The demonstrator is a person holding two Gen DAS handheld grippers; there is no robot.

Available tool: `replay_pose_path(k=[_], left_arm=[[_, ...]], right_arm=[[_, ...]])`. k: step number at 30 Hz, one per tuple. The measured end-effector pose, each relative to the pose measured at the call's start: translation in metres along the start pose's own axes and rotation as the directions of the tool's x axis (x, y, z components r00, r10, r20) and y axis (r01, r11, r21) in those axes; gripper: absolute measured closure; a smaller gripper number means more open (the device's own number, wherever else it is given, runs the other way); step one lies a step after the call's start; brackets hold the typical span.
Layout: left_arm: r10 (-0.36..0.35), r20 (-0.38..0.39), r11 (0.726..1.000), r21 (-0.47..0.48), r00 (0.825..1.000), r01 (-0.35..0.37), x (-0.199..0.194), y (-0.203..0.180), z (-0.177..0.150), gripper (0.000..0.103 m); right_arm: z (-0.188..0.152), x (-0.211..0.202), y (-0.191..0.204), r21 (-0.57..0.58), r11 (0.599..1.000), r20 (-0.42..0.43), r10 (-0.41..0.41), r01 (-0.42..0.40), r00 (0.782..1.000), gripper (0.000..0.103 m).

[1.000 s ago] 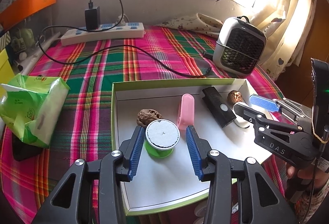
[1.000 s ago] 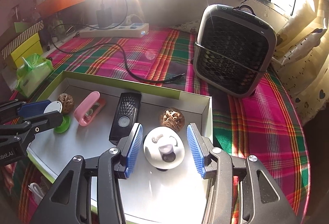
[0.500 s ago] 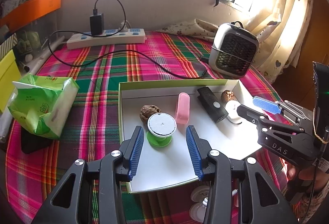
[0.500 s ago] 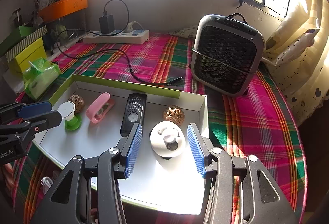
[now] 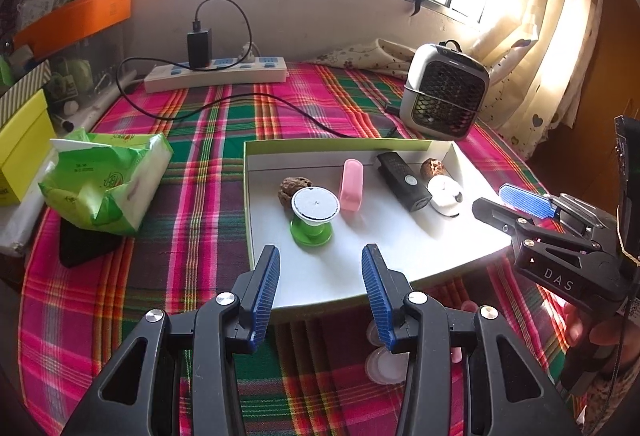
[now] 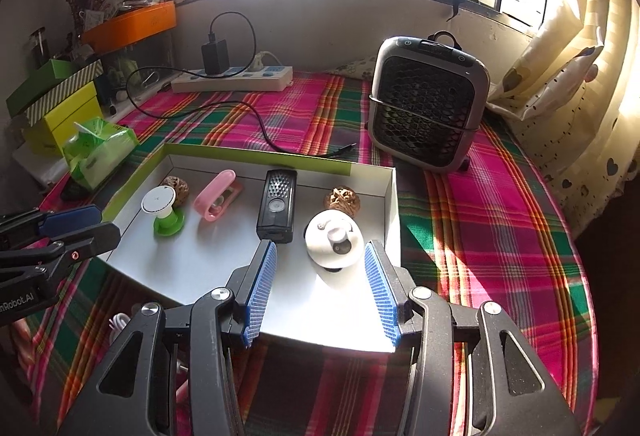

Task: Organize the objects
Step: 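Withdraw both tools from the box toward the pink clip and white cable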

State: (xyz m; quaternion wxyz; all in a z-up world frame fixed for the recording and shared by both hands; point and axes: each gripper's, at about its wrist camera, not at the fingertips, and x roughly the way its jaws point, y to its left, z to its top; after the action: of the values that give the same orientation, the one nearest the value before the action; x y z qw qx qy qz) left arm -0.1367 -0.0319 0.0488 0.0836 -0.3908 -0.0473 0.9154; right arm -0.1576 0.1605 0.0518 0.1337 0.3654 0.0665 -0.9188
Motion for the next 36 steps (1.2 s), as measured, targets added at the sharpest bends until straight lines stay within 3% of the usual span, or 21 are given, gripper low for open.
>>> replay_pose_path(k=[15,23,26,36], left_arm=[[-0.009,0.005,1.000,0.020,1.000,0.009,-0.019,-0.010,-0.022,0.062],[-0.012,-0.006,1.000,0.023,1.000,0.012,-0.023,-0.009,-0.038,0.062],[-0.013,-0.018,1.000,0.021,1.000,0.014,-0.022,-0.007,-0.043,0.062],[-0.050,-0.046,0.999,0.007,0.998,0.050,-0.021,-0.004,-0.058,0.062]], right_arm=[[-0.024,-0.025,0.010,0.021,0.999,0.011,0.024,-0.024,1.000,0.056],[-0.042,-0.029,0.017,0.040,0.997,-0.016,0.072,-0.071,0.997,0.055],[-0.048,-0.029,0.022,0.038,0.996,-0.023,0.084,-0.083,0.996,0.049],[-0.060,-0.025,0.035,0.041,0.992,-0.054,0.124,-0.122,0.991,0.049]])
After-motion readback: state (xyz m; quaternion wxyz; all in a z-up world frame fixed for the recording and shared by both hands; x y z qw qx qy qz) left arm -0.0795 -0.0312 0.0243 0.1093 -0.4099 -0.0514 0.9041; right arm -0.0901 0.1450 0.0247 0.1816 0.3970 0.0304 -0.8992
